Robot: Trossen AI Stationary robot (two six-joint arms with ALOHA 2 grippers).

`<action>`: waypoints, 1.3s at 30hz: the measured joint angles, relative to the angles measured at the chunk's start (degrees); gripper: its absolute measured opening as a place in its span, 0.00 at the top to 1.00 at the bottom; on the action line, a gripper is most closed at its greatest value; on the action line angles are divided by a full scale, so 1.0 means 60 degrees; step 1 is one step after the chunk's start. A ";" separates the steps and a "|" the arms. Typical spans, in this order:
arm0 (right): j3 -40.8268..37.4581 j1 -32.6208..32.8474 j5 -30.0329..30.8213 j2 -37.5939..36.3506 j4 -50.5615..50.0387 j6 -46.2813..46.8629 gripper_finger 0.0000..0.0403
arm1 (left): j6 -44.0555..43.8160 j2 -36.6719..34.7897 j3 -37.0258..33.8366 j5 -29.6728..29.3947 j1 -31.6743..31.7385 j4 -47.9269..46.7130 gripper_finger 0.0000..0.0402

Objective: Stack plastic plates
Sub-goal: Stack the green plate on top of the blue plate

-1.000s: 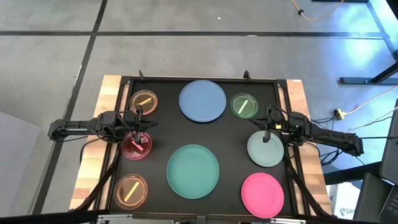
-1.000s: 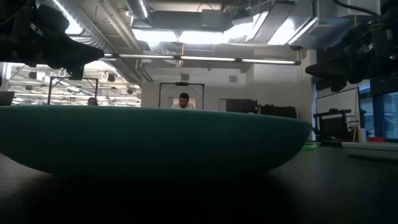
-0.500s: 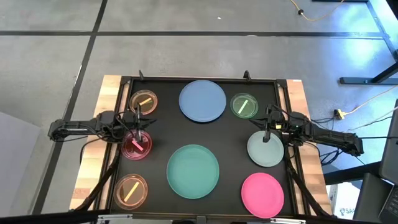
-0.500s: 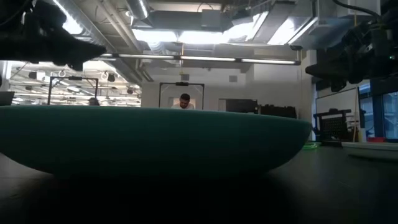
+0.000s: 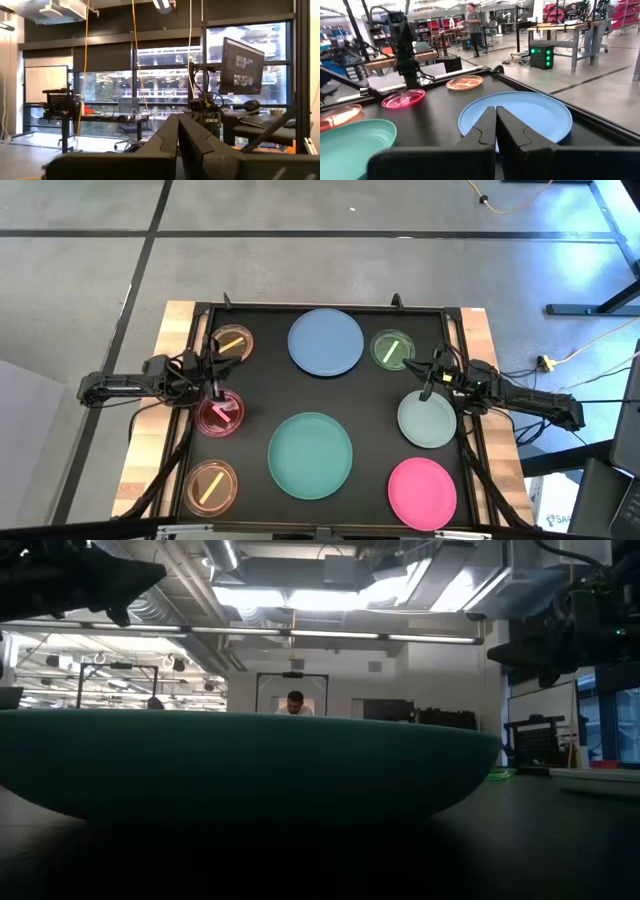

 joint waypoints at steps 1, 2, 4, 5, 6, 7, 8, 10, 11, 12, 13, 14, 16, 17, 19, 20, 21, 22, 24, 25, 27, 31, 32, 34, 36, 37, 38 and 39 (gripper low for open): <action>0.0000 0.0002 0.0000 0.0000 0.0025 0.0016 0.99 | 0.0055 0.0035 0.0000 -0.0082 0.0000 0.0009 0.98; 0.0000 0.0002 0.0000 0.0000 0.0029 0.0020 0.99 | 0.0062 0.0097 0.0000 -0.0167 0.0002 0.0021 0.98; 0.0000 0.0002 0.0044 0.0031 0.0082 0.0016 0.99 | 0.0059 0.0261 0.0000 -0.0316 0.0001 0.0015 0.98; 0.0000 0.0002 0.0112 0.0086 0.0238 0.0017 0.99 | 0.0054 0.0348 0.0000 -0.0348 0.0002 0.0015 0.98; 0.0000 0.0002 0.0182 0.0150 0.0447 0.0028 0.99 | 0.0024 0.0457 0.0000 -0.0347 0.0002 0.0036 0.98; 0.0000 0.0002 0.0189 0.0238 0.0699 0.0035 0.99 | -0.0045 0.0579 0.0000 -0.0344 0.0002 0.0076 0.98; 0.0000 0.0000 0.0186 0.0341 0.1025 0.0033 0.99 | -0.0144 0.0721 0.0000 -0.0341 0.0001 0.0170 0.98; 0.0010 0.0002 0.0178 0.0701 0.1749 0.0013 0.99 | -0.0335 0.1014 0.0000 -0.0310 0.0002 0.0410 0.98; 0.0077 0.0002 0.0176 0.0963 0.1915 -0.0025 0.99 | -0.0380 0.1170 0.0000 -0.0295 0.0002 0.0553 0.98; 0.0161 0.0002 0.0176 0.1245 0.2029 -0.0038 0.99 | -0.0408 0.1340 0.0000 -0.0278 0.0000 0.0696 0.98; 0.0289 0.0002 0.0175 0.1544 0.2051 -0.0052 0.99 | -0.0433 0.1508 0.0000 -0.0271 -0.0002 0.0803 0.98; 0.0458 0.0002 0.0169 0.1872 0.2067 -0.0049 0.99 | -0.0452 0.1701 0.0000 -0.0271 -0.0002 0.0926 0.98; 0.0833 0.0006 0.0032 0.2612 0.2171 -0.0049 0.99 | -0.0451 0.2088 0.0000 -0.0271 -0.0002 0.1111 0.98; 0.1037 0.0006 -0.0053 0.3130 0.2202 -0.0053 0.99 | -0.0454 0.2307 0.0000 -0.0271 -0.0002 0.1237 0.98; 0.1458 0.0006 -0.0107 0.4122 0.2186 -0.0053 0.99 | -0.0569 0.2731 0.0000 -0.0269 -0.0003 0.1397 0.98; 0.1697 0.0006 -0.0179 0.4658 0.2175 -0.0051 0.99 | -0.0632 0.2945 0.0000 -0.0271 -0.0002 0.1491 0.98; 0.1941 0.0007 -0.0311 0.5165 0.2187 -0.0053 0.99 | -0.0672 0.3143 0.0000 -0.0271 -0.0002 0.1623 0.98; 0.2179 0.0008 -0.0469 0.5665 0.2229 -0.0042 0.99 | -0.0738 0.3312 0.0000 -0.0271 -0.0002 0.1763 0.98; 0.2641 0.0010 -0.0791 0.6631 0.2201 0.0019 0.99 | -0.0935 0.3507 0.0000 -0.0263 -0.0005 0.2053 0.98; 0.2884 0.0013 -0.0954 0.7098 0.2221 0.0077 0.99 | -0.0959 0.3560 0.0000 -0.0264 -0.0005 0.2192 0.98; 0.3319 0.0013 -0.1292 0.7955 0.2206 0.0229 0.99 | -0.0972 0.3610 0.0000 -0.0264 -0.0009 0.2389 0.98; 0.4099 0.0215 -0.1805 0.9376 0.2225 0.0473 0.99 | -0.0944 0.3612 0.0000 -0.0267 -0.0009 0.2562 0.98; 0.4285 0.0336 -0.1787 0.9716 0.2223 0.0477 0.99 | -0.0910 0.3612 0.0000 -0.0267 -0.0009 0.2651 0.98; 0.4659 0.0638 -0.1769 1.0349 0.2108 0.0583 0.99 | -0.0754 0.3615 0.0000 -0.0269 -0.0009 0.2859 0.98; 0.5065 0.0932 -0.1770 1.0958 0.1984 0.0776 0.96 | -0.0383 0.3612 0.0000 -0.0267 -0.0009 0.3236 0.98; 0.5251 0.1074 -0.1763 1.1244 0.1860 0.0910 0.94 | -0.0160 0.3612 0.0000 -0.0269 -0.0009 0.3420 0.98; 0.5430 0.1214 -0.1759 1.1502 0.1660 0.1028 0.91 | 0.0082 0.3612 0.0000 -0.0267 -0.0009 0.3576 0.98; 0.5625 0.1385 -0.1759 1.1776 0.1515 0.1194 0.88 | 0.0293 0.3612 0.0000 -0.0264 -0.0009 0.3698 0.98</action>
